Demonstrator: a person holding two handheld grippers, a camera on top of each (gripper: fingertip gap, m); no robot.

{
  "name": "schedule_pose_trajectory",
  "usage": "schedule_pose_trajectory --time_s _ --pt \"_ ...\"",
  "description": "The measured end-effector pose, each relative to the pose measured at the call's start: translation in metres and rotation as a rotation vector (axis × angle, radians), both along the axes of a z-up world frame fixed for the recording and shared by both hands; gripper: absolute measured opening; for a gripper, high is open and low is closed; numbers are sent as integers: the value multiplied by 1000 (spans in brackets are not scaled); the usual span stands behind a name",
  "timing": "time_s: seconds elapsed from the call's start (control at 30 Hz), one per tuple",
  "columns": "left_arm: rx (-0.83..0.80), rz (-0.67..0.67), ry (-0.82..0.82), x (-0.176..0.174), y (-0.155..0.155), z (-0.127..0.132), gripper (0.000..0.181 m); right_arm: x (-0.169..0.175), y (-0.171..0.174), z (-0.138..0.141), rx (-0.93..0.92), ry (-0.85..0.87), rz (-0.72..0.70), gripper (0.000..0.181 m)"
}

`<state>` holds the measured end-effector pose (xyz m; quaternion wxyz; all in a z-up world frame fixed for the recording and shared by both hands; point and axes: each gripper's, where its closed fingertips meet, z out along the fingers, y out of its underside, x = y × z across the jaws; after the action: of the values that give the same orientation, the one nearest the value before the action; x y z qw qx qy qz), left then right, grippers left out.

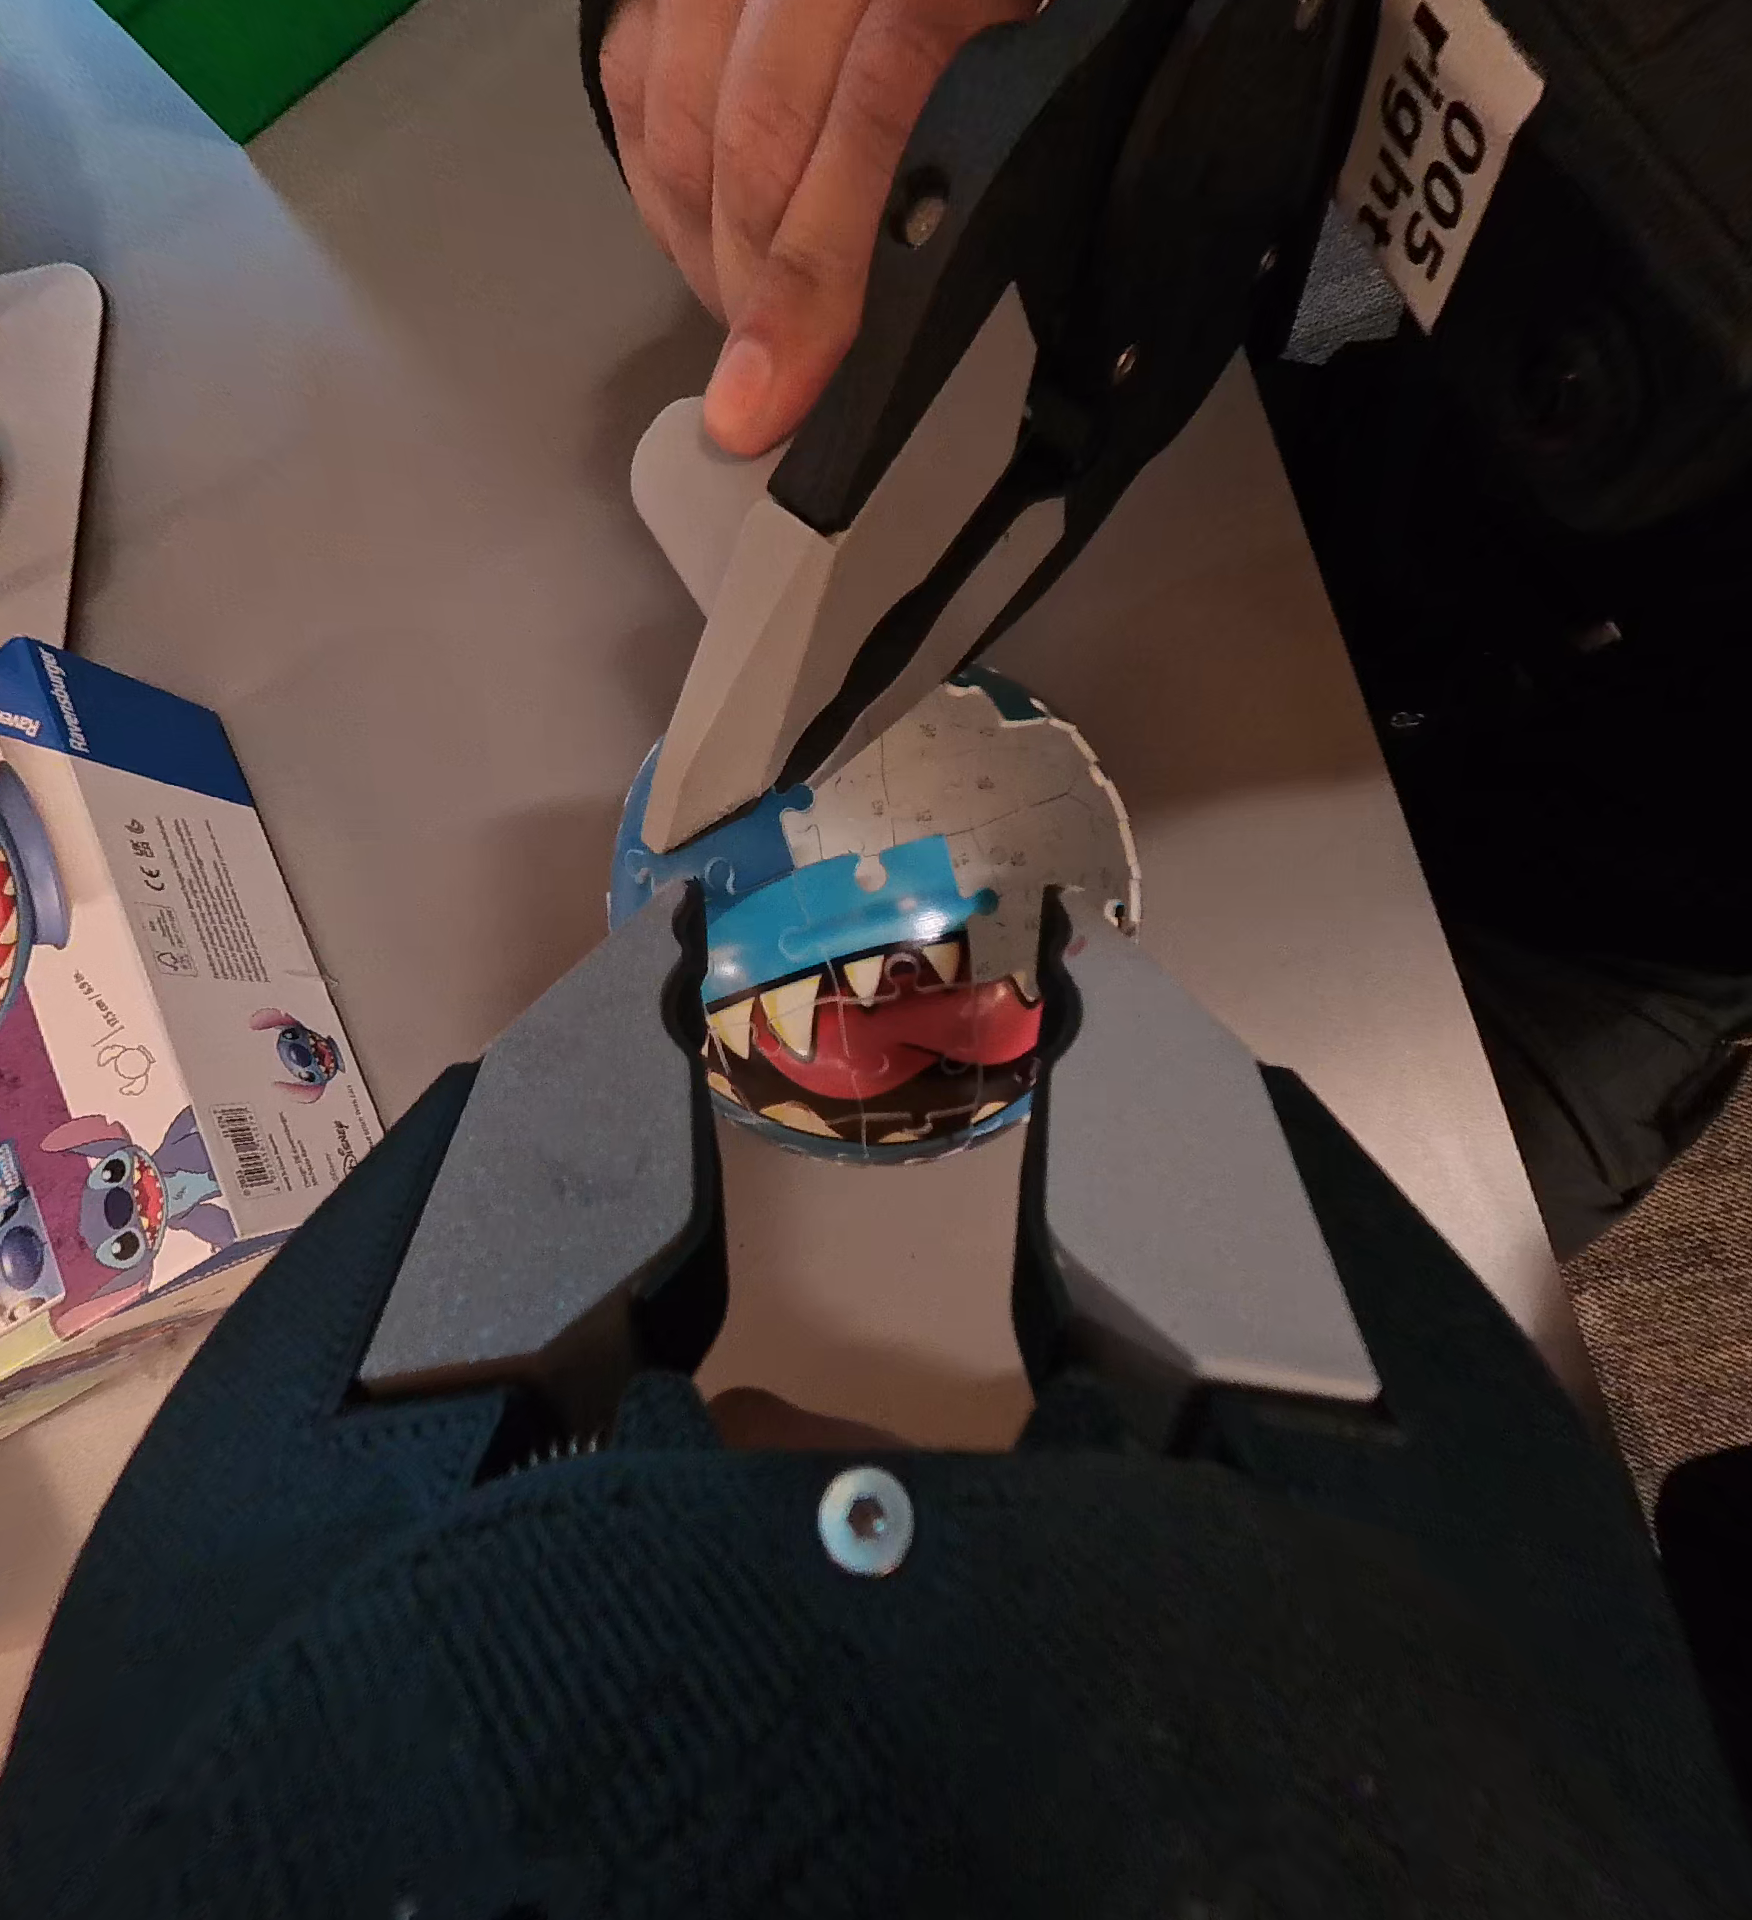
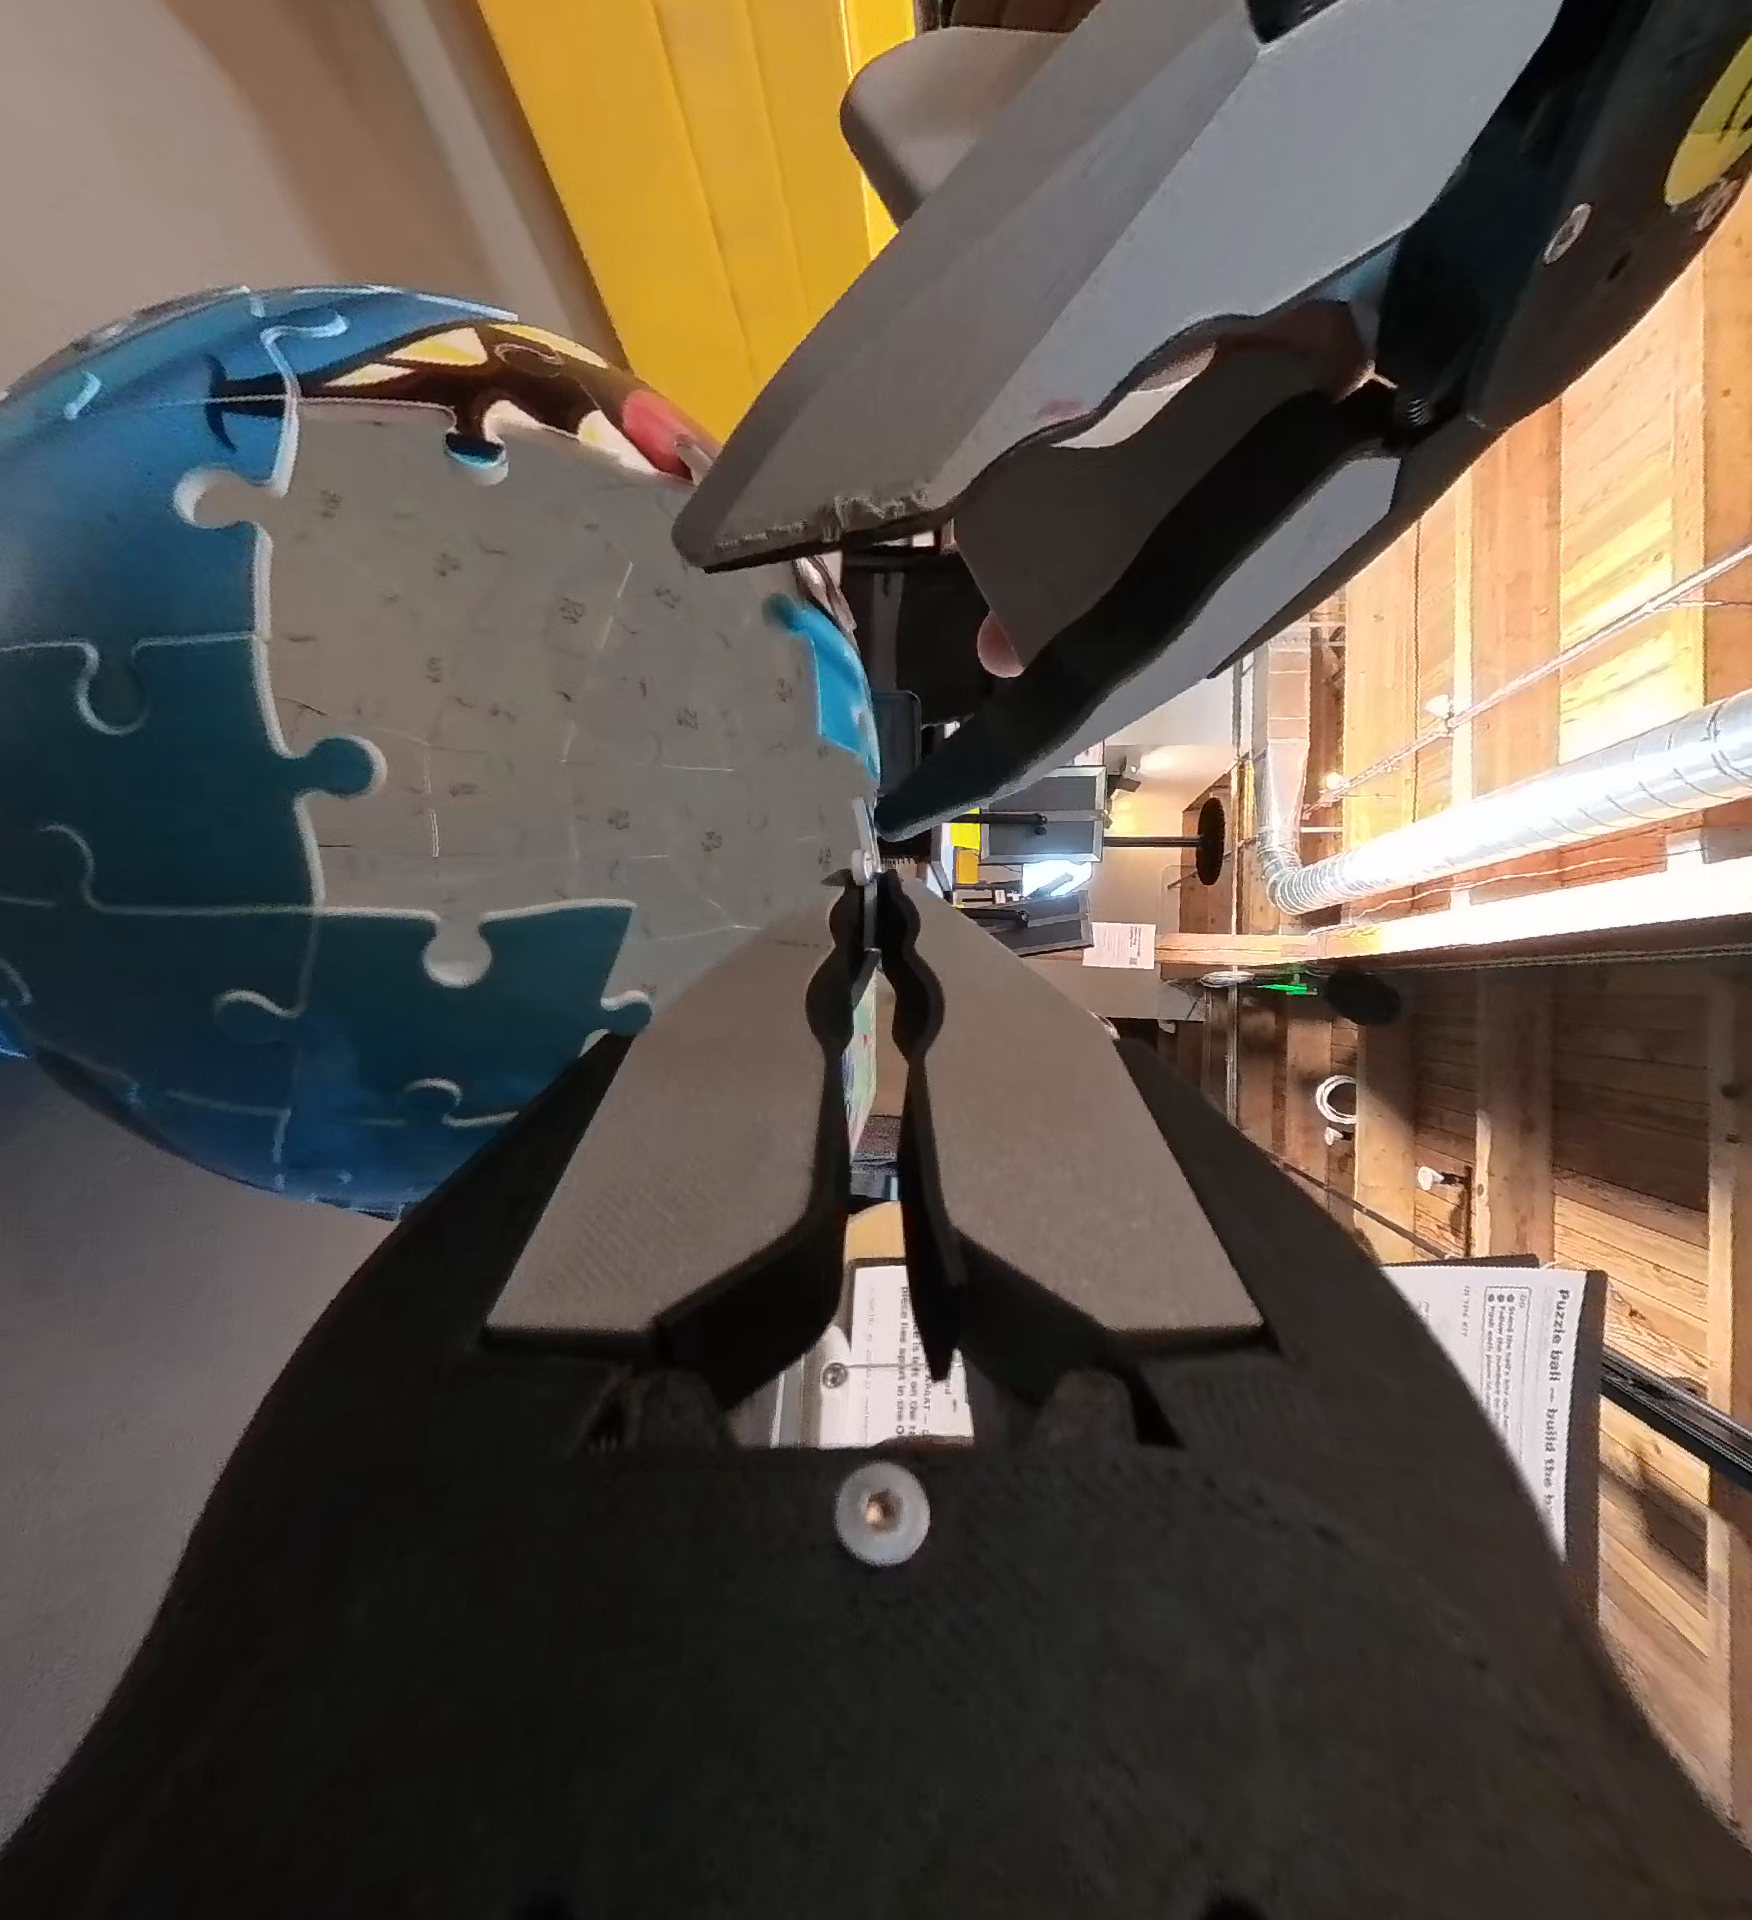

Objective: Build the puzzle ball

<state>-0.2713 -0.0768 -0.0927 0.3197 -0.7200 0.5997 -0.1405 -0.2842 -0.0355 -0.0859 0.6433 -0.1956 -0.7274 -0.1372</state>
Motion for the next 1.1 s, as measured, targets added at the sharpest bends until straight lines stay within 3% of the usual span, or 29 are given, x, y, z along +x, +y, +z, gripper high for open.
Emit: schedule_pose_trajectory --time_s 0.27,0.53,0.87,1.1 --pt "0 -3 -4 1 -1 1 63 -2 0 1 5 43 18 0" --pt "-5 1 -14 1 0 1 63 -1 -1 12 2 52 71 29" --pt "-4 8 -15 1 1 1 63 7 -9 5 27 11 155 34" --pt "-7 11 -16 0 2 0 63 9 0 4 9 -15 134 31"
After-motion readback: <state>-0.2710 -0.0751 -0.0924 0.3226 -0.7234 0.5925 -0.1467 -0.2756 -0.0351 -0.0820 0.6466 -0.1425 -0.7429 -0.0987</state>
